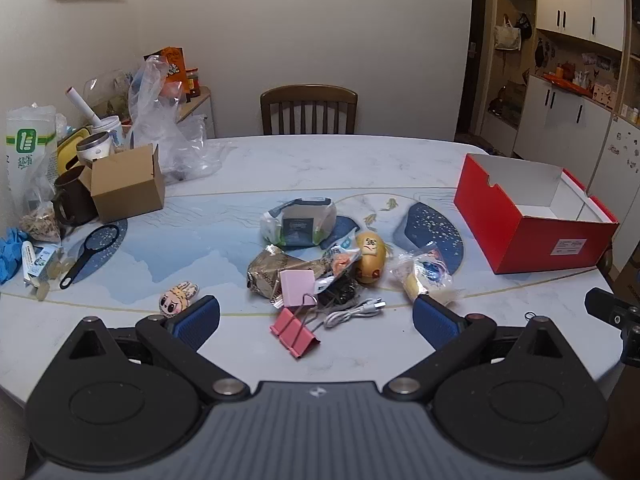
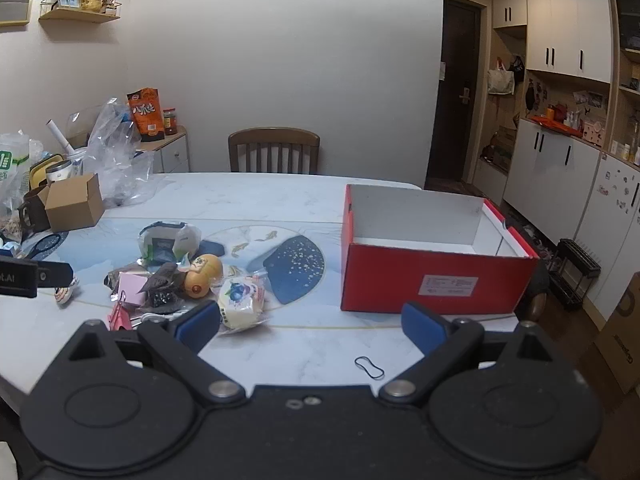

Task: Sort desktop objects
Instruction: 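Grasp the plush bunny keychain with the left tool while the right grasps the bagged bun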

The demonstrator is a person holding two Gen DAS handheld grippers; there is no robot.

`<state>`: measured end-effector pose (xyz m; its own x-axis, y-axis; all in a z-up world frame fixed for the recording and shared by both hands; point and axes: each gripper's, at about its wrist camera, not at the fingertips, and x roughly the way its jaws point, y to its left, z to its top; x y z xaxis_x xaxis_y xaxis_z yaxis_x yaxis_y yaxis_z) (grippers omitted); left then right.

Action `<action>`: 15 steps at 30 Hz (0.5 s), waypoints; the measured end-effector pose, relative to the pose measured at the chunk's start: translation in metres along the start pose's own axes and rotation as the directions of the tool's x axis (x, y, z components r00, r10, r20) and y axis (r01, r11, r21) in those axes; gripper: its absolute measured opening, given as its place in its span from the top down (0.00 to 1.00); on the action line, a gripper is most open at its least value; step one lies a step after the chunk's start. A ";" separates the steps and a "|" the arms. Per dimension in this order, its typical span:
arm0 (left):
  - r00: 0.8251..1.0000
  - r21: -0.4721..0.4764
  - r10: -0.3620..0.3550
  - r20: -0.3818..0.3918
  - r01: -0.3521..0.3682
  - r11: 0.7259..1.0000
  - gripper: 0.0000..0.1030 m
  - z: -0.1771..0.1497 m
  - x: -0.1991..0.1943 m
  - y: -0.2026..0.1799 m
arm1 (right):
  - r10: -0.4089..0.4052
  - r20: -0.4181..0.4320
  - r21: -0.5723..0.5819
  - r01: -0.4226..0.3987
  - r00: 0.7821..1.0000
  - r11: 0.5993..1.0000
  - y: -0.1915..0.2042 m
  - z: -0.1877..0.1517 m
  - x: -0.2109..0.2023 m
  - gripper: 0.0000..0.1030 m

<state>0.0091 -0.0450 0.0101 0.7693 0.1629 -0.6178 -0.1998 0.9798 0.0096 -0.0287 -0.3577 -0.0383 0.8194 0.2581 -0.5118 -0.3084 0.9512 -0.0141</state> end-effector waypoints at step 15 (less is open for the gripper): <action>1.000 0.020 0.028 -0.015 -0.027 0.999 0.00 0.001 0.049 0.053 | 0.008 -0.074 -0.019 -0.010 0.997 1.000 0.030 0.007 0.047 0.11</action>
<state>0.0368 0.0146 -0.0191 0.7544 0.1881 -0.6289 -0.2084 0.9771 0.0423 0.0040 -0.3159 -0.0565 0.7787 0.2525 -0.5744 -0.3251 0.9453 -0.0252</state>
